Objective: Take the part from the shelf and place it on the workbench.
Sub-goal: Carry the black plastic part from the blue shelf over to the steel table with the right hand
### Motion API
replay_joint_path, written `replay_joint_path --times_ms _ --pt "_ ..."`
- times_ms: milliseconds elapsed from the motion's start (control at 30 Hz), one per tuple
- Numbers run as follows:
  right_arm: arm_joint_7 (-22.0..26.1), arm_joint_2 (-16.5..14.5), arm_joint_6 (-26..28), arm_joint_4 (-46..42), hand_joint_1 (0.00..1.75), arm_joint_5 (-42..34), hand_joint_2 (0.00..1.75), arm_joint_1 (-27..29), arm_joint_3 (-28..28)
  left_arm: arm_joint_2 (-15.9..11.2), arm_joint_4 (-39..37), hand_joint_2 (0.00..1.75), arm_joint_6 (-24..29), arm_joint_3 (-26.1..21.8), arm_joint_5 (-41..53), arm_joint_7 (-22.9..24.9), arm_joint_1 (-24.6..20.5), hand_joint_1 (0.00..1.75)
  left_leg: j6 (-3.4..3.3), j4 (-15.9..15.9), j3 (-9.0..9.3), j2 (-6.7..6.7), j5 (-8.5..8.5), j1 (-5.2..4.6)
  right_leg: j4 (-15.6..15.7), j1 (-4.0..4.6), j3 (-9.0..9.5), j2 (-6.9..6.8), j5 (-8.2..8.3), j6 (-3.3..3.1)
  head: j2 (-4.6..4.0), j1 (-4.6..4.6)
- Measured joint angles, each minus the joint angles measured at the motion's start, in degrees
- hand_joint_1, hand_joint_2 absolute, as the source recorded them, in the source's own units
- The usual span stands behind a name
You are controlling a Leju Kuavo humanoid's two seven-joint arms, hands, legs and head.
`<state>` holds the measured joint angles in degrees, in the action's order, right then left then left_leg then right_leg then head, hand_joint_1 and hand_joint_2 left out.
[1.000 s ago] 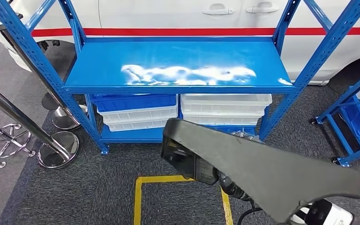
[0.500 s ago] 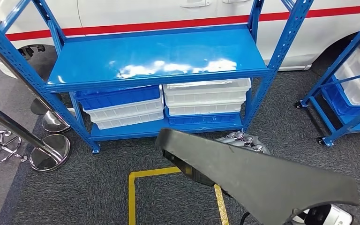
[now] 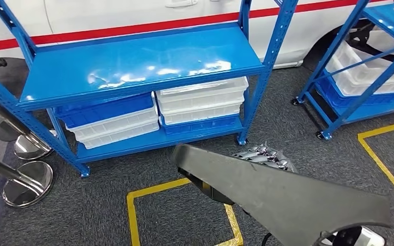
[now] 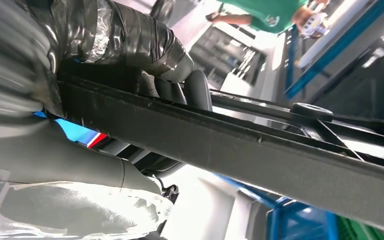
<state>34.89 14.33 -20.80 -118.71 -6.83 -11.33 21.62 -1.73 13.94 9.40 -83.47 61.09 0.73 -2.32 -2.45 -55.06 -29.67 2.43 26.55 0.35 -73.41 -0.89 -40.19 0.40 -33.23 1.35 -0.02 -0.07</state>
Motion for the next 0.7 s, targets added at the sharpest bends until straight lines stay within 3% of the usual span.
replay_joint_path --times_ms 67,133,200,267,333,400,467,500,533,567,633,700 --pt "0.0 0.2 0.4 0.0 1.47 0.3 1.75 0.1 0.0 0.2 0.0 1.75 0.0 0.0 0.3 -0.6 -0.2 0.00 0.27 -0.6 -0.21 1.23 0.25 0.04 5.7 -0.31 3.43 -1.04 3.30 0.25 0.00 0.01" --pt "0.0 0.3 1.3 -0.2 1.47 0.2 1.75 0.3 0.0 0.4 0.0 1.75 0.2 0.0 0.6 -1.4 -0.5 0.00 0.81 -1.1 -0.25 2.17 0.63 -0.12 12.8 -0.06 7.27 -3.05 5.60 -0.22 0.00 -0.01" --pt "0.0 0.4 2.4 -0.8 1.47 0.1 1.75 0.7 -0.2 0.5 0.0 1.75 0.7 0.0 0.9 -2.1 -0.7 0.00 1.49 -1.3 -0.20 2.96 0.80 -0.30 15.2 0.37 8.21 -3.61 5.91 -1.05 0.00 -0.02" --pt "-0.2 0.4 3.2 -1.5 1.47 0.0 1.75 1.3 -0.5 0.5 0.0 1.75 1.3 0.0 1.1 -2.5 -1.0 0.00 2.21 -1.3 -0.07 3.53 0.87 -0.22 15.4 0.32 8.03 -2.44 6.40 -1.82 0.00 -0.02" --pt "-0.4 0.5 3.9 -2.0 1.47 0.0 1.75 1.8 -0.8 0.3 0.0 1.75 1.5 0.0 1.3 -2.7 -1.1 0.00 2.92 -3.2 -0.74 1.83 2.66 0.01 15.8 0.06 7.82 -1.48 6.94 -2.64 0.00 -0.02" --pt "-0.7 0.5 4.7 -2.4 1.47 0.1 1.75 2.2 -0.9 0.2 0.0 1.75 1.6 0.0 1.4 -2.8 -1.0 0.00 3.38 -9.7 -3.45 -0.86 6.85 0.22 15.9 -0.01 7.33 -0.43 7.41 -3.15 0.00 -0.02" --pt "-0.9 0.5 5.3 -2.7 1.47 0.2 1.75 2.9 -1.0 0.0 0.0 1.75 1.5 0.0 1.7 -2.8 -0.9 0.00 3.50 -16.9 -6.49 -1.82 9.92 0.27 15.8 0.10 6.80 0.83 7.76 -3.26 0.00 -0.02" --pt "-0.9 0.5 5.5 -2.7 1.47 0.3 1.75 3.2 -1.1 0.0 0.0 1.75 1.5 0.0 1.8 -2.8 -0.9 0.00 3.44 -18.0 -6.91 -1.94 9.83 0.27 15.7 0.13 6.62 1.48 7.90 -3.21 0.00 -0.02" --pt "-1.0 0.5 5.5 -2.8 1.47 0.4 1.75 3.5 -1.1 0.0 0.0 1.75 1.5 0.0 1.8 -2.8 -0.9 0.00 3.27 -16.5 -6.05 -2.11 8.43 0.27 15.7 0.15 6.54 2.21 8.03 -3.12 0.00 -0.02" --pt "-1.0 0.5 5.5 -2.8 1.47 0.4 1.75 3.6 -1.1 -0.1 0.0 1.75 1.4 0.1 1.8 -2.8 -1.0 0.00 2.99 -12.9 -4.19 -2.67 6.28 0.26 15.7 0.15 6.55 2.94 8.14 -2.99 0.00 -0.02" --pt "-1.0 0.5 5.5 -3.0 1.47 0.5 1.75 3.7 -1.2 -0.3 0.0 1.75 1.4 0.1 1.9 -2.8 -1.0 0.00 2.28 -4.4 0.01 -5.28 2.71 0.26 15.7 0.11 6.61 4.30 8.40 -2.61 0.00 -0.02" --pt "-0.9 0.5 5.5 -3.2 1.47 0.6 1.75 3.7 -1.2 -0.5 0.0 1.75 1.4 0.1 1.9 -2.8 -1.0 0.00 1.80 -0.7 1.67 -6.93 1.99 0.12 15.8 -0.06 6.34 5.55 8.85 -1.92 0.00 -0.03"
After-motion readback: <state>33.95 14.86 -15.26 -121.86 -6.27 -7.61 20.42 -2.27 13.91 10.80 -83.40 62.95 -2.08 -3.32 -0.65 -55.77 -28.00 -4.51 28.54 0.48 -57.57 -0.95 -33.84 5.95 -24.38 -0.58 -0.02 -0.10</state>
